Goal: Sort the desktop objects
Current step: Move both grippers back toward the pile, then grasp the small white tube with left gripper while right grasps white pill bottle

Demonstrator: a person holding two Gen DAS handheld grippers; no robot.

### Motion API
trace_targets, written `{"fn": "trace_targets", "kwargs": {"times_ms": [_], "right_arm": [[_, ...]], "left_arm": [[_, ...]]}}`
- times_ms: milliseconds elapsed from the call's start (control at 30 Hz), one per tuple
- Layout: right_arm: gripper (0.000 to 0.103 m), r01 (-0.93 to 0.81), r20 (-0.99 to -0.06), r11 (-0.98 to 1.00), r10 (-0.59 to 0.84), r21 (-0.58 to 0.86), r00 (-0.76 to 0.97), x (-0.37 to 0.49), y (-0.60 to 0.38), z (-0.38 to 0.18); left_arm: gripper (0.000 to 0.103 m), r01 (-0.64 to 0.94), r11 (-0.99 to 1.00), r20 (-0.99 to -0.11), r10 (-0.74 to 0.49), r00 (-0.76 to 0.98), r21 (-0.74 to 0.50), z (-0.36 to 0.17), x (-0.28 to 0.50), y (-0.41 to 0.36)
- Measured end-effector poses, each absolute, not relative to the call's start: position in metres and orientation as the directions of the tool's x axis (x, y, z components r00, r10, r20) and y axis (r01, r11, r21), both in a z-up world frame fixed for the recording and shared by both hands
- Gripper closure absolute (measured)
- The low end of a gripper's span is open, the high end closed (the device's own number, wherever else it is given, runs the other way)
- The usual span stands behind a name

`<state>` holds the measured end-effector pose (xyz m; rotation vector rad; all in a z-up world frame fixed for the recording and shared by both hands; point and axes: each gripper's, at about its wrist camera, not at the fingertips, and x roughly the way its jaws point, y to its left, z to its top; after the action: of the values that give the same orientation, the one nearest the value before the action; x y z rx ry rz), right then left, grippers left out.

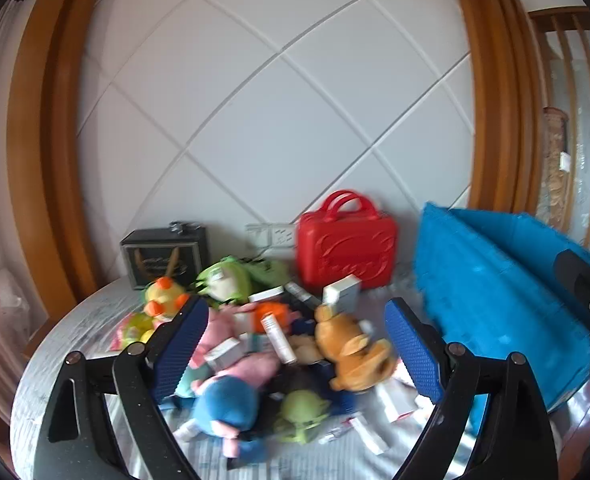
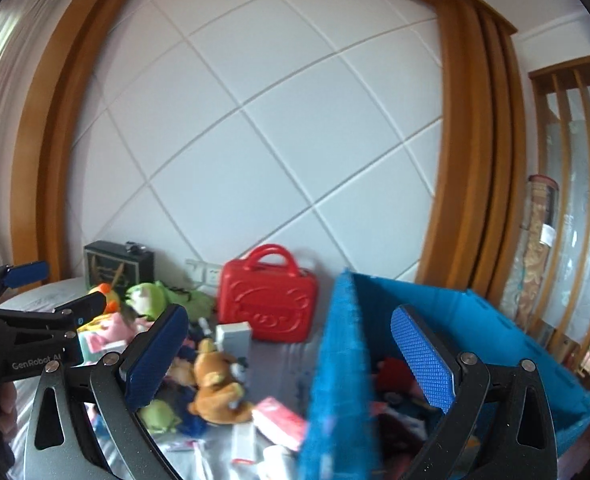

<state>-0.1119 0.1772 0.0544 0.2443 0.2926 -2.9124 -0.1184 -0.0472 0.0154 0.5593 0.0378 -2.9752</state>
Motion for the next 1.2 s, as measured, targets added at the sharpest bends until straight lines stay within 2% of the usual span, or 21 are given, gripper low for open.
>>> {"fn": "trace_targets", "kwargs": {"times_ms": [167,300,433,600,700,867,1000,1200], "right_arm": [[0.0,0.238,-0.264,-0.958,-0.19,-0.162,-0.945,-0.125,0.123,0.023],[0.0,0.236,-0.409,-0.964,-0.169,-0.119,-0.897,-0.143,0.103,-0.024],[0.0,0.203,-0.543,-0.974,-0.118,-0.099,-0.831,-0.165,0.109,-0.075],[0.0,0.173,-0.651,-0.982,-0.081,-0.079,-0.754,-0.18,0.123,-0.136],[0.0,0.139,-0.711,-0.988,-0.053,-0.064,-0.701,-0.19,0.13,-0.174],[0.0,0.034,-0.769,-0.999,-0.016,-0.008,-0.639,-0.203,0.15,-0.22],[0.0,-0.051,-0.769,-0.997,0.08,-0.062,-0.634,-0.214,0.161,-0.24],[0.0,-0.119,-0.761,-0.982,0.191,-0.149,-0.62,-0.237,0.165,-0.26]], "left_arm": [[0.012,0.176,-0.984,-0.48,-0.166,-0.862,0.024,-0.031,-0.13,-0.121],[0.012,0.212,-0.976,-0.587,-0.198,-0.785,0.046,-0.08,-0.141,-0.166],[0.012,0.228,-0.972,-0.678,-0.202,-0.707,0.052,-0.138,-0.149,-0.205],[0.013,0.221,-0.974,-0.773,-0.185,-0.607,0.059,-0.205,-0.164,-0.23],[0.019,0.21,-0.976,-0.807,-0.173,-0.564,0.063,-0.233,-0.171,-0.237],[0.021,0.169,-0.983,-0.827,-0.153,-0.541,0.071,-0.256,-0.19,-0.23],[0.021,0.138,-0.987,-0.835,-0.142,-0.532,0.08,-0.267,-0.202,-0.224],[0.032,0.124,-0.99,-0.854,-0.118,-0.506,0.063,-0.281,-0.219,-0.225]]}}
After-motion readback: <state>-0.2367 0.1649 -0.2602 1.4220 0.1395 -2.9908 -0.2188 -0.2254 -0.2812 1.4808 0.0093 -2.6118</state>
